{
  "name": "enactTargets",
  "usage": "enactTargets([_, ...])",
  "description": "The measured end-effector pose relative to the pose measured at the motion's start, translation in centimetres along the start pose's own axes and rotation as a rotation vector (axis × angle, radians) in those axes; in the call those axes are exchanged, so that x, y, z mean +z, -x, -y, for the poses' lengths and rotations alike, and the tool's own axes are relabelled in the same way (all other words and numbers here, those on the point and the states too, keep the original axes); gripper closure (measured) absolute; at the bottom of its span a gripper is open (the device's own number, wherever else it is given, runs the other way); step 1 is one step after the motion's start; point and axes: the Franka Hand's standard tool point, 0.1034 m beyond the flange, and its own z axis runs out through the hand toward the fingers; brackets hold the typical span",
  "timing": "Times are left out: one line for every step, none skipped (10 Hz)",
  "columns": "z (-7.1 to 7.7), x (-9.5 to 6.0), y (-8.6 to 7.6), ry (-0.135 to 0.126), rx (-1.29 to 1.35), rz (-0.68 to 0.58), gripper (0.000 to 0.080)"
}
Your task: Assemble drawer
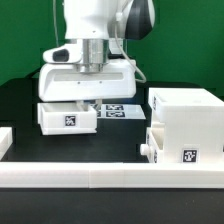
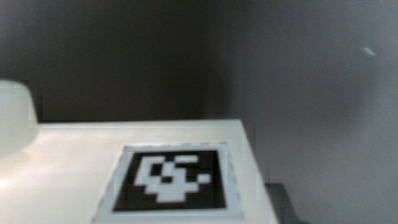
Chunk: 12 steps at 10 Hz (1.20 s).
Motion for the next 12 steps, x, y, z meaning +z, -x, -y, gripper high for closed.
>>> enactTargets([1.0,-0.9,-1.1,-0.003,-0.033,-0.005,0.0758])
enactTargets([1.6,-1.9,-2.5,-0.010,-0.073,-0.005,0.0758])
enactTargets([1.7,-2.6,-4.1,-0.015,-0.117,-0.007,0.0758])
enactTargets([1.4,-2.9,-5.2,-0.024,-0.157,0.004,0.0758])
enactTargets([1.3,-3.1,-6.3,-0.036,-0.184,0.018,0.0758])
enactTargets([1.1,-3.2,-6.6,-0.035,-0.204,0.013,0.0758])
enactTargets([1.2,-3.0,-6.3,-0.036,-0.213,0.017,0.0758])
enactTargets([1.2,-3.0,-6.3,-0.036,-0.234,0.018,0.0758])
enactTargets([1.1,-3.0,-6.3,-0.037,-0.298,0.017,0.0758])
enactTargets([0.9,-2.9,-6.2,-0.038,-0.421,0.022,0.0758])
enactTargets([0.2,-2.6,-6.4,-0.046,-0.561,0.036,0.0758])
enactTargets([0.0,-2.4,-7.2,-0.047,-0.669,0.049,0.0758])
